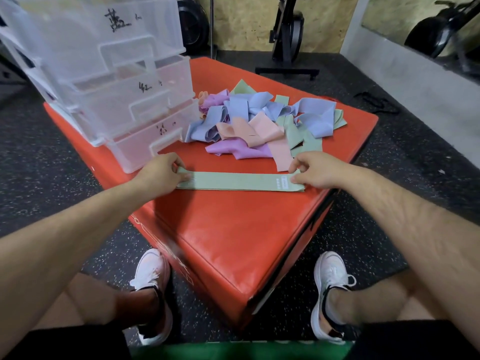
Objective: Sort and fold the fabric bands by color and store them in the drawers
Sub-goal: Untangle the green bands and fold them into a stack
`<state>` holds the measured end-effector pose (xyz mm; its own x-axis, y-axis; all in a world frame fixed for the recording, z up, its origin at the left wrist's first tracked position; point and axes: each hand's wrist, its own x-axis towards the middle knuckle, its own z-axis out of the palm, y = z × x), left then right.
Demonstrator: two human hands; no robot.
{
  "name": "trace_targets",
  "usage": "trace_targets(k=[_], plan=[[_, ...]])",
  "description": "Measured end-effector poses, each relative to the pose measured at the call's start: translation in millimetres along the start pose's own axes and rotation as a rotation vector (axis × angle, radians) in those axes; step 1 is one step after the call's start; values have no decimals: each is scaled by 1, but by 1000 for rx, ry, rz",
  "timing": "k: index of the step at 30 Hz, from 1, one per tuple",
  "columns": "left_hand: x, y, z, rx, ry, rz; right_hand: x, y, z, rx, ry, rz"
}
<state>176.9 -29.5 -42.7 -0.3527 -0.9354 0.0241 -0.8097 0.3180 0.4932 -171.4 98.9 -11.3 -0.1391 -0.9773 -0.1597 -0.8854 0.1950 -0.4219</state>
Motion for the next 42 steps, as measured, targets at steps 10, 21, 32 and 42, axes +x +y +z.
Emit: trace_targets(k=[10,21,32,42], plan=[[-15,7,2,104,-129,438,-8,1,-7,-205,-78,-129],[1,38,1,252,-126,491,2,-2,-23,-163,23,-140],[76,158,44,160,-81,679,60,29,-41,-112,150,43],[92,191,69,301,-175,602,92,27,-29,42,78,196]])
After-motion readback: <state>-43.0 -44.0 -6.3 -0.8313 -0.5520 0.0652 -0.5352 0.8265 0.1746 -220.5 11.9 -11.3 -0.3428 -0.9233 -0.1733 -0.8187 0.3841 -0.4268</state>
